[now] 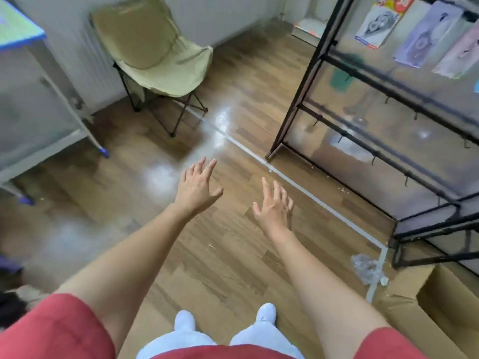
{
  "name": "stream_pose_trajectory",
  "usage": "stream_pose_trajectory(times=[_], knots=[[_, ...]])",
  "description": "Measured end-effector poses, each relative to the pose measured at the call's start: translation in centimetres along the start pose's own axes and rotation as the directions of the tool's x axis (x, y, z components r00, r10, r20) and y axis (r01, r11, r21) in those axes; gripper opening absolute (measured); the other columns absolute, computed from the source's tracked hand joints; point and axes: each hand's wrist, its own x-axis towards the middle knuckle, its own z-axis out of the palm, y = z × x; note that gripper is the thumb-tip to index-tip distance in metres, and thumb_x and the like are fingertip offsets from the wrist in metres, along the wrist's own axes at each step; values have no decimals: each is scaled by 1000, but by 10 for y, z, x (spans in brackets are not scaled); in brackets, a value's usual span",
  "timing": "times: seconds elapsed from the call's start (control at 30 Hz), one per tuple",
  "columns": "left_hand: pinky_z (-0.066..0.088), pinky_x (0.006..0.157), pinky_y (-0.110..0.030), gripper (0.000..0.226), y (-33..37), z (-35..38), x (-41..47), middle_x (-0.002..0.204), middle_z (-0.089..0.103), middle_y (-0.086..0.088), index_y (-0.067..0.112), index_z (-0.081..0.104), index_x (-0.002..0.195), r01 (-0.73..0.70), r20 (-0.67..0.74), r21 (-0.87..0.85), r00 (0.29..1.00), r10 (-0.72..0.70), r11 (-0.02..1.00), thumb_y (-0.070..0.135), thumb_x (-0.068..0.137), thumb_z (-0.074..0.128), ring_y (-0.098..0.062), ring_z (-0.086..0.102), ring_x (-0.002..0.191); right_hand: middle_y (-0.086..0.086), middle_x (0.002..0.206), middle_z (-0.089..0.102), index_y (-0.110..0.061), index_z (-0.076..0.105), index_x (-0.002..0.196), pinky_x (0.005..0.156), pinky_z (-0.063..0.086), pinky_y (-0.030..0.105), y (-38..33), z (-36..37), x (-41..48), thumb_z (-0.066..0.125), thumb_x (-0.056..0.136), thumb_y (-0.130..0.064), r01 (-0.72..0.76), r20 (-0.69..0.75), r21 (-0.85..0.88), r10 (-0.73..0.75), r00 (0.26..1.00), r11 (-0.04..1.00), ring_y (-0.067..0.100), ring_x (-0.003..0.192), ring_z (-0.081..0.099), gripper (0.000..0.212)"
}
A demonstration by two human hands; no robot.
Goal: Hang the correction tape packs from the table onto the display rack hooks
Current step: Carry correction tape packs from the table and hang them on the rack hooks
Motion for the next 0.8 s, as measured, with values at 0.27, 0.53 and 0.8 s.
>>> stream_pose_trajectory(times=[0.27, 0.53, 0.8], knots=[[14, 118, -40, 74, -163, -56, -49, 159, 14, -9, 20, 21, 151, 312, -106, -60, 943, -317, 948, 41, 91, 57, -25, 17, 145, 10, 159, 15, -26, 12, 153, 111, 17, 39, -166, 57, 6, 48, 95, -35, 278, 129, -15, -274, 953, 961, 25, 144, 17, 69], [12, 118, -40, 74, -262, -91, -34, 160, 14, -7, 24, 20, 152, 546, -182, -187, 798, -575, 817, 41, 90, 57, -22, 14, 146, 10, 159, 14, -25, 11, 153, 112, 14, 40, -300, 80, 74, 47, 95, -37, 524, 214, -16, -509, 834, 852, 25, 145, 14, 69], [7, 118, -38, 72, -335, -149, 19, 160, 11, -5, 26, 16, 152, 681, -230, -267, 642, -731, 682, 40, 93, 54, -23, 11, 147, 11, 159, 15, -28, 11, 153, 115, 15, 43, -419, 71, 160, 46, 96, -38, 718, 258, -38, -687, 679, 695, 27, 145, 14, 68]])
